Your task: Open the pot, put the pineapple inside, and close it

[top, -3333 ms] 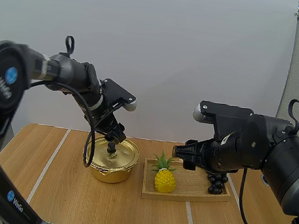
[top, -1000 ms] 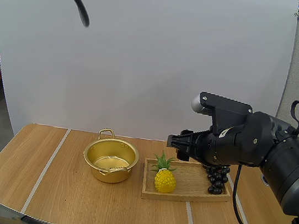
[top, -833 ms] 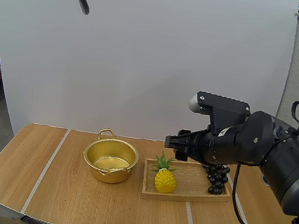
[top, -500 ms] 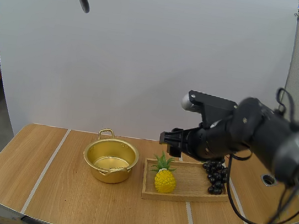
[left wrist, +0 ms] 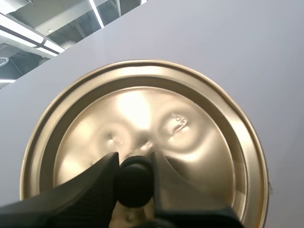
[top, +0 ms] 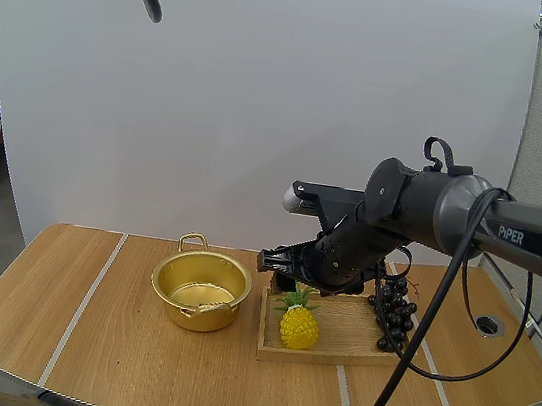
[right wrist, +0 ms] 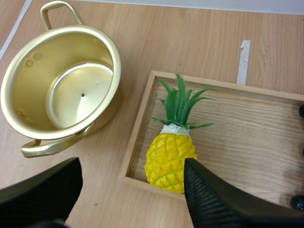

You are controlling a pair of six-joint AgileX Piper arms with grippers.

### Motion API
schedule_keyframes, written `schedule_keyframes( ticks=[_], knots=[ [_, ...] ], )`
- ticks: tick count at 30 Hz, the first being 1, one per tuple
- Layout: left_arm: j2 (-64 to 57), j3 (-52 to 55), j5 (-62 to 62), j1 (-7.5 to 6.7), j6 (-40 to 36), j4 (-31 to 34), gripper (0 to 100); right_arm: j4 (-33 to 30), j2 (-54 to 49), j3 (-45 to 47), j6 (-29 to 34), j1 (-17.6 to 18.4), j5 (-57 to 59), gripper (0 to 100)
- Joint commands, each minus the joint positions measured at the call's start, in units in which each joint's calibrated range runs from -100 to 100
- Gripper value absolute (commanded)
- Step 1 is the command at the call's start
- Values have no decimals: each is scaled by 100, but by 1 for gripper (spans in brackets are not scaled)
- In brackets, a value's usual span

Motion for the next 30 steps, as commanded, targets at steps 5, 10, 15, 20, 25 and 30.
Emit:
schedule_keyframes(
  ticks=[5, 10, 15, 20, 25, 30],
  knots=[
    [-32, -39, -92, -14, -69, 7, 0, 159, -21, -54, 74, 11, -110, 100],
    [-32, -39, -92, -14, -69, 7, 0, 183, -7, -54, 481, 11, -235, 100],
    [-32, -39, -92, -14, -69, 7, 0, -436, 145, -54, 1285, 11, -235, 100],
    [-32, -39, -92, -14, -69, 7, 0, -751, 401, -54, 1613, 49, -303, 100],
    [-32, -39, -92, -14, -69, 7, 0, -1535, 693, -54, 2268, 294, -463, 100],
    [-32, -39, -92, -14, -69, 7, 0, -2227, 948, -65, 2871, 543, -688, 100]
  ],
)
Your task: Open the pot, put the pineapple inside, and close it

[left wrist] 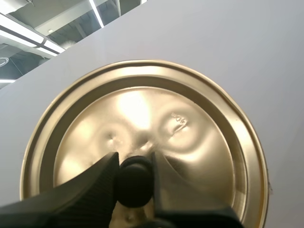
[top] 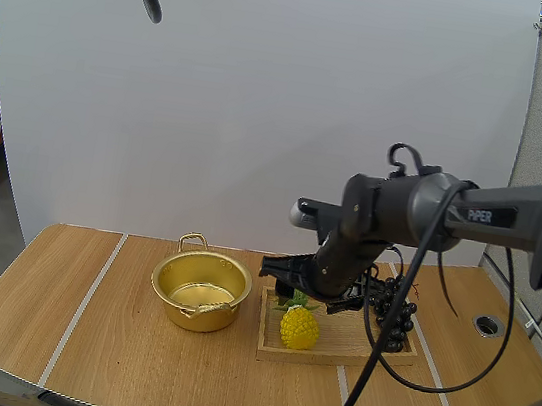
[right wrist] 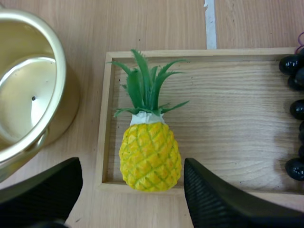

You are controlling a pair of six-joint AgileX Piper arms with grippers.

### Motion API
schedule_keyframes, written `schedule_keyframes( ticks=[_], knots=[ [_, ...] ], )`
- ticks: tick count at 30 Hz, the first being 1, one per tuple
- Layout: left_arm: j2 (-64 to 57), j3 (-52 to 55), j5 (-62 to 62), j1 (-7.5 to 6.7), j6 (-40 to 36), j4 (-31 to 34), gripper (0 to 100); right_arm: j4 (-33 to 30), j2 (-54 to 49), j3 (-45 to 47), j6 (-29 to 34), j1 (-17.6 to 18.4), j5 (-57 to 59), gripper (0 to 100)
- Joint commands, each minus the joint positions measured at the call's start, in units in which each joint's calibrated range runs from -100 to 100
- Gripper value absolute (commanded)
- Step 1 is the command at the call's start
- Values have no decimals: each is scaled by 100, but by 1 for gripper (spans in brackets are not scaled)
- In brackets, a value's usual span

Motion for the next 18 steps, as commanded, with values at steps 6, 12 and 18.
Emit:
schedule_keyframes(
  ticks=[6, 12, 18],
  knots=[
    [-32, -39, -92, -14, -69, -4, 0, -817, 368, -51, 575, 99, -370, 100],
    [-32, -39, -92, -14, -69, -4, 0, -896, 785, -182, 575, 99, -488, 100],
    [-32, -39, -92, -14, -69, -4, 0, -884, 1130, -398, 607, 99, -524, 100]
  ],
)
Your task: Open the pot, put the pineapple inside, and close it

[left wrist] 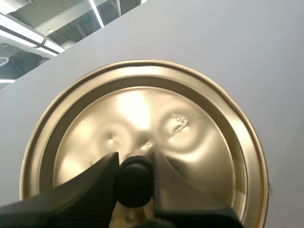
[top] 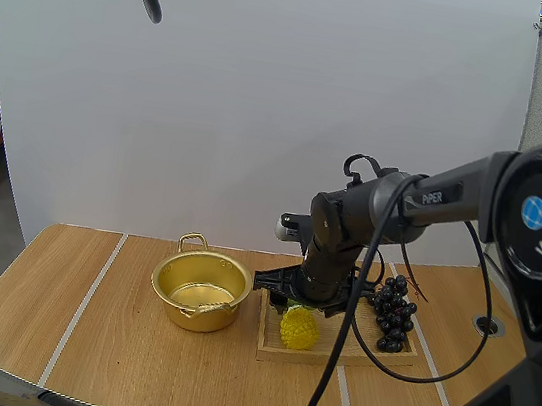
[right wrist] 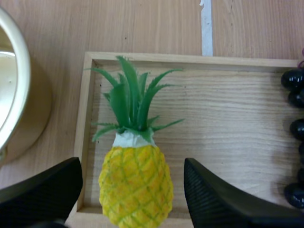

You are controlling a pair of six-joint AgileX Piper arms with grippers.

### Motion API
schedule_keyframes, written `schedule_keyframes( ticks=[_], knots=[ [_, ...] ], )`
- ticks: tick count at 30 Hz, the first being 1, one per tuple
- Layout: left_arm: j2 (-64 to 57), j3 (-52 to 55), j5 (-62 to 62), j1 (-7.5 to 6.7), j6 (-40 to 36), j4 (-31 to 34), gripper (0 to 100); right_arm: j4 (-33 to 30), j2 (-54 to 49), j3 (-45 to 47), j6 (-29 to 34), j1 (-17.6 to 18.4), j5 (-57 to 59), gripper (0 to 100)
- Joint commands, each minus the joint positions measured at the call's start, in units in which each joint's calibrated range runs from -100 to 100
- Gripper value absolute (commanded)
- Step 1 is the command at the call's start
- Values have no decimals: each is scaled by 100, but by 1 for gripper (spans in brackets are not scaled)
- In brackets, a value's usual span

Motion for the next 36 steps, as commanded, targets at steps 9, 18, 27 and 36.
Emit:
schedule_keyframes(
  ticks=[9, 18, 27, 36],
  knots=[
    [-32, -39, -92, -14, -69, -4, 0, -86, 510, -145, 128, 1, -115, 100],
    [-32, -39, -92, -14, -69, -4, 0, -86, 982, -145, 128, 1, -173, 100],
    [-32, -39, -92, -14, -69, -4, 0, -86, 1229, -145, 128, 1, -174, 100],
    [-32, -39, -92, -14, -69, -4, 0, -2, 1229, -145, 128, 1, 42, 0]
  ],
)
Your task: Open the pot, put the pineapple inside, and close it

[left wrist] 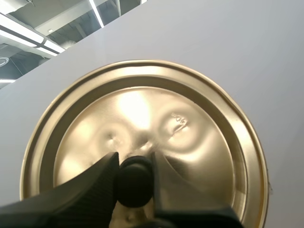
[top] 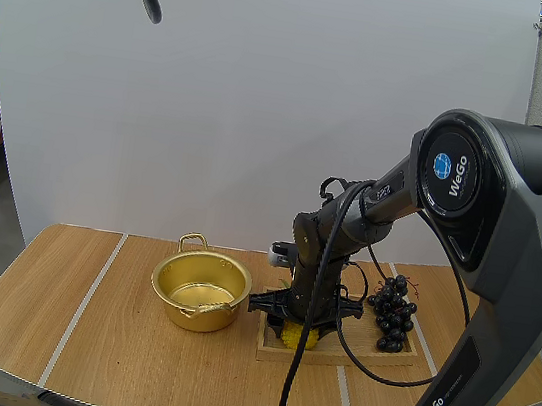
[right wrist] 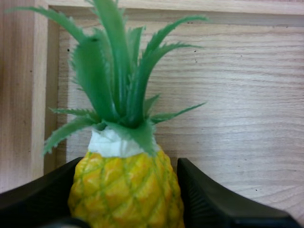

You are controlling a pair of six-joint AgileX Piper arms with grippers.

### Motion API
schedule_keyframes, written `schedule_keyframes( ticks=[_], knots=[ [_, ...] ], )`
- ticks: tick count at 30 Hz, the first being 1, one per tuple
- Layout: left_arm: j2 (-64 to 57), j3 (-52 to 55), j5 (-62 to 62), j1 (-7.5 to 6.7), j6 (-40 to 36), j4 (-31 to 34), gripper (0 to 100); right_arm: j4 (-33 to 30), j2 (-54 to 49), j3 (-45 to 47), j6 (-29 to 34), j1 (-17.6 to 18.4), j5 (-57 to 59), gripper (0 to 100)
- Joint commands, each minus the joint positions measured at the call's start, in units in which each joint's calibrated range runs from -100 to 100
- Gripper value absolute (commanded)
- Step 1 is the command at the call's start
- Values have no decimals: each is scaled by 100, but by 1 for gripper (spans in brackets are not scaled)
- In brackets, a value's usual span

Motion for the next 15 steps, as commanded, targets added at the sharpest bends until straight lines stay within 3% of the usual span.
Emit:
schedule_keyframes(
  ticks=[1, 7, 15],
  knots=[
    [-32, -39, -92, -14, -69, -4, 0, -10, -26, -12, -12, 1, 219, 0],
    [-32, -39, -92, -14, -69, -4, 0, -20, -128, -155, -12, 1, 264, 0],
    [-32, -39, -92, -14, -69, -4, 0, -8, -571, -1089, -99, 1, 916, 0]
  ],
)
